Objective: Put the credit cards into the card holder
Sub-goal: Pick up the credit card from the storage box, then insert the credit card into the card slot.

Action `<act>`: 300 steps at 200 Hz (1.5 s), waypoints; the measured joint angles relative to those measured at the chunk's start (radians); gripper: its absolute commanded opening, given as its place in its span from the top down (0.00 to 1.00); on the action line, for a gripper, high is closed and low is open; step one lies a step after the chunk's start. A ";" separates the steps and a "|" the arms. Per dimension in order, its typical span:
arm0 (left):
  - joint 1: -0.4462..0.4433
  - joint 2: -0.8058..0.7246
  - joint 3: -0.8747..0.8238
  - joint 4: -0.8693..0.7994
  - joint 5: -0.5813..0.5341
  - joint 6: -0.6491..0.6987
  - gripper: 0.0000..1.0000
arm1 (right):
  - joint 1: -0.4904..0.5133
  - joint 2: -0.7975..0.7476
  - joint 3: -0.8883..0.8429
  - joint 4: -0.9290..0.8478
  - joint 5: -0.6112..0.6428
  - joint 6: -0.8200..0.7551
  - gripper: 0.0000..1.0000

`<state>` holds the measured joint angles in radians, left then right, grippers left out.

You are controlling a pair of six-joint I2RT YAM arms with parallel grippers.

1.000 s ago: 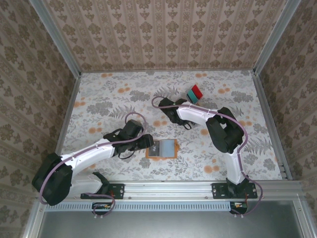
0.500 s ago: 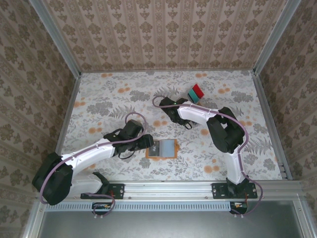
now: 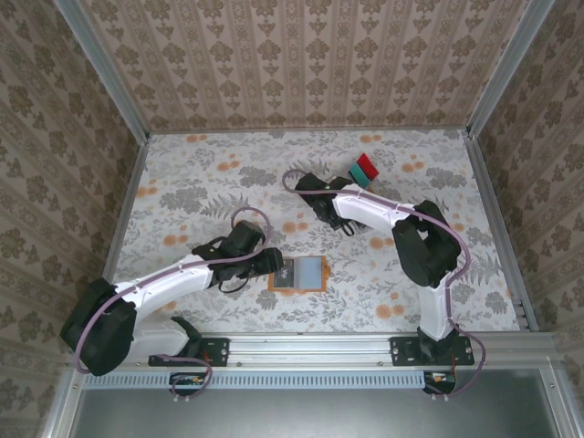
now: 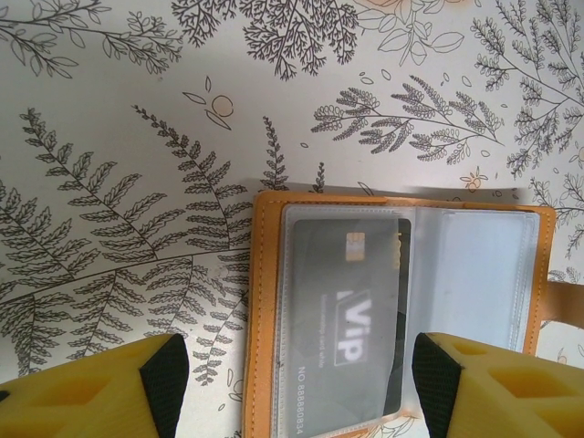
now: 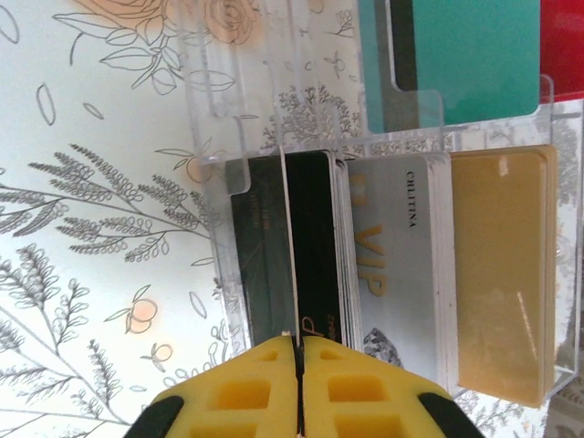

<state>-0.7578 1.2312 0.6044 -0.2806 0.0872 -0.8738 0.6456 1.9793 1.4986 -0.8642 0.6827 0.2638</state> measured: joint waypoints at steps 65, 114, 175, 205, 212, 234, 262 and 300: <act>0.010 -0.010 0.019 -0.004 0.013 0.000 0.30 | -0.027 -0.206 -0.057 -0.002 -0.223 0.056 0.95; 0.048 -0.051 0.026 0.008 0.070 -0.009 0.29 | -0.090 -0.394 -0.185 0.074 -0.462 0.139 0.96; 0.126 -0.078 0.023 0.175 0.229 -0.099 0.28 | -0.119 -0.641 -0.445 0.351 -0.811 0.372 0.95; 0.137 -0.077 0.017 0.261 0.286 -0.147 0.27 | -0.119 -0.689 -0.584 0.533 -0.932 0.520 0.95; 0.138 -0.076 0.015 0.279 0.298 -0.157 0.27 | -0.119 -0.692 -0.613 0.572 -0.955 0.554 0.95; 0.138 -0.060 0.011 0.340 0.333 -0.185 0.27 | -0.119 -0.702 -0.680 0.671 -1.007 0.639 0.95; 0.138 -0.005 0.011 0.427 0.382 -0.223 0.29 | -0.117 -0.723 -0.721 0.773 -1.049 0.724 0.95; 0.138 0.041 0.011 0.515 0.422 -0.267 0.36 | -0.114 -0.732 -0.726 0.867 -1.090 0.785 0.94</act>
<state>-0.6201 1.2720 0.6159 0.2344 0.5095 -1.1408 0.5316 1.2472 0.7727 0.0032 -0.4076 1.0485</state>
